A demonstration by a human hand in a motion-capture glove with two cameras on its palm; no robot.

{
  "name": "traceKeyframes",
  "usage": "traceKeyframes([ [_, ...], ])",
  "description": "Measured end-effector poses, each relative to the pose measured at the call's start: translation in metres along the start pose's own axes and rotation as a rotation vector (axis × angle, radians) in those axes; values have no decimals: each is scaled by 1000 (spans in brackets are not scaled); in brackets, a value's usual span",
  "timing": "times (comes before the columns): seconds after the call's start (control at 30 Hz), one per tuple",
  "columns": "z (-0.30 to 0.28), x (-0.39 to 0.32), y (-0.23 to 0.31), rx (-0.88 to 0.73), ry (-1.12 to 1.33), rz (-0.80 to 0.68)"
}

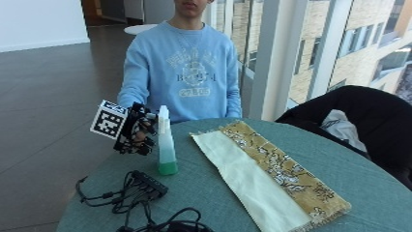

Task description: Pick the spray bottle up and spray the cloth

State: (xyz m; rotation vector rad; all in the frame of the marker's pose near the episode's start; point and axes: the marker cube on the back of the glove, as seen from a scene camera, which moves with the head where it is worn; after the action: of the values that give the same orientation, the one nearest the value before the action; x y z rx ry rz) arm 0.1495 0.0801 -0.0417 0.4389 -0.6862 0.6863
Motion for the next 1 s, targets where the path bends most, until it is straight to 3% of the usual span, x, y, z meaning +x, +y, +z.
traceKeyframes([
  [0.2, 16, 0, -27, -1, -60, 28],
  [0.73, 44, 11, -59, 194, -132, -17],
  [1.0, 38, -21, -68, 80, -109, -69],
])
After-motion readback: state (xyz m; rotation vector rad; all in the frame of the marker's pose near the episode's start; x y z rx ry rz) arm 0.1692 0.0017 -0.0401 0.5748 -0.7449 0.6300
